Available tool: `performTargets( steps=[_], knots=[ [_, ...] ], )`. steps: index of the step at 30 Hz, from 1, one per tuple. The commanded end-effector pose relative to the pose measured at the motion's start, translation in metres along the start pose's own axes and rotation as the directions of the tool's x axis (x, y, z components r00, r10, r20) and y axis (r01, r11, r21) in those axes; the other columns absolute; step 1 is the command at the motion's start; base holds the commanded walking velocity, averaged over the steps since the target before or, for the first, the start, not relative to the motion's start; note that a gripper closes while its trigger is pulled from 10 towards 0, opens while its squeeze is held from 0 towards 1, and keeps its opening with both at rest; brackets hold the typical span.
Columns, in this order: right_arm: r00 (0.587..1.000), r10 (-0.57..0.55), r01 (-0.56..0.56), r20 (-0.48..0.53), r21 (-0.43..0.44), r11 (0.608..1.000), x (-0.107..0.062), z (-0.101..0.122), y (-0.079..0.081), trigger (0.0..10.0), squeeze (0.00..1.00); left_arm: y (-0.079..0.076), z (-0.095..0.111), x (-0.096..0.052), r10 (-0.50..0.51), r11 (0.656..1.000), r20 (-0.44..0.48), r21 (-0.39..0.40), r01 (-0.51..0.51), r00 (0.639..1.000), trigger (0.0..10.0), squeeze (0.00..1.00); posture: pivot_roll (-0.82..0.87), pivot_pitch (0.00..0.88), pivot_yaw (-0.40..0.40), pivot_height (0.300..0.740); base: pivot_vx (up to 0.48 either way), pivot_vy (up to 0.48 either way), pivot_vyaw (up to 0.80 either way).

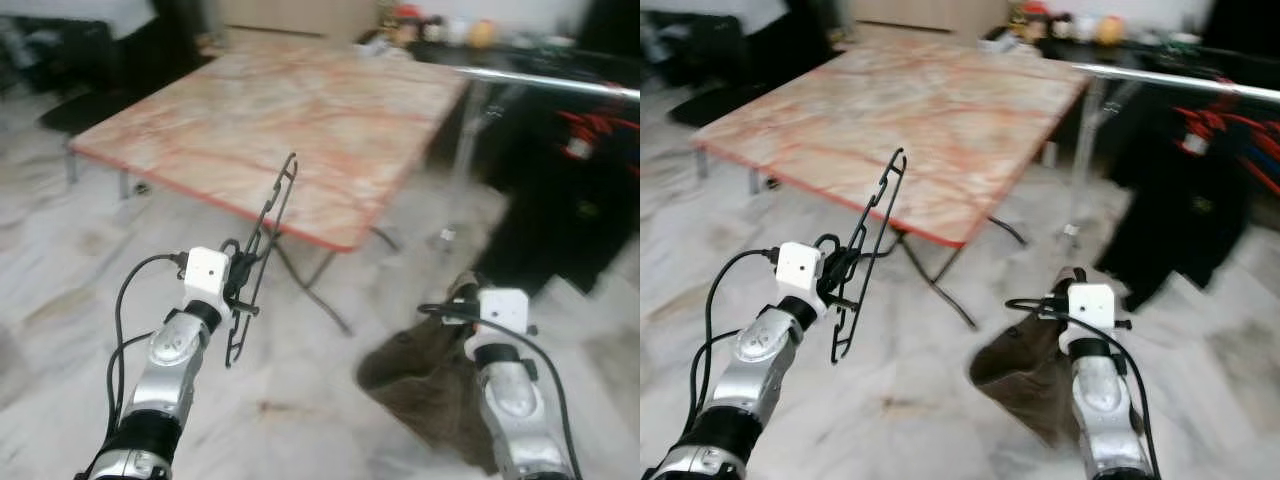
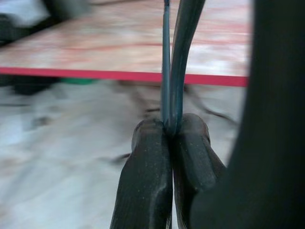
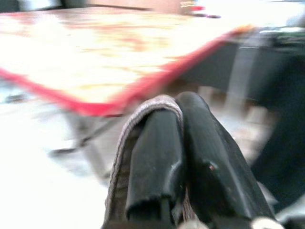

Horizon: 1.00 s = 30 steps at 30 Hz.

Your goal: Hang hanger

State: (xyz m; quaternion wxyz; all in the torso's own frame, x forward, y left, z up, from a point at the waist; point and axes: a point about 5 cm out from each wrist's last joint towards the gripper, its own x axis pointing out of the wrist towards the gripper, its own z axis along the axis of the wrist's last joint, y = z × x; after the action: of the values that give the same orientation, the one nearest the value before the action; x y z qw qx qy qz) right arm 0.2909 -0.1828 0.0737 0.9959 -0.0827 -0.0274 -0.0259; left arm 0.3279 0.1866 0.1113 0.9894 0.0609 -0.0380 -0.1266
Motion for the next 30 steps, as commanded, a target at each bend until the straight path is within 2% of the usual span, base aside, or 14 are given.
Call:
performTargets(
  steps=[1, 22, 30],
  knots=[
    [0.999, -0.010, 0.010, 0.048, 0.001, 1.000, 0.0028, 0.0090, -0.0043, 10.0, 0.00, -0.0045, 0.0005, 0.0006, -0.006, 1.000, 0.012, -0.018, 0.006, 1.000, 10.0, 0.00, 0.08, 0.029, 0.077, 0.740, 0.000, 0.401, 0.80],
    [0.998, -0.032, 0.030, 0.053, 0.047, 0.998, 0.0051, 0.0104, -0.0059, 10.0, 0.00, -0.0046, -0.0007, 0.0004, -0.011, 1.000, 0.009, -0.014, 0.011, 1.000, 10.0, 0.00, 0.08, 0.027, 0.077, 0.740, 0.000, 0.398, 0.00],
    [0.999, -0.032, 0.030, 0.037, 0.046, 0.998, 0.0062, 0.0084, -0.0058, 10.0, 0.00, -0.0054, -0.0008, 0.0002, -0.016, 1.000, 0.010, -0.018, 0.016, 1.000, 10.0, 0.00, 0.08, 0.024, 0.077, 0.740, 0.000, 0.405, -0.80]
  ],
)
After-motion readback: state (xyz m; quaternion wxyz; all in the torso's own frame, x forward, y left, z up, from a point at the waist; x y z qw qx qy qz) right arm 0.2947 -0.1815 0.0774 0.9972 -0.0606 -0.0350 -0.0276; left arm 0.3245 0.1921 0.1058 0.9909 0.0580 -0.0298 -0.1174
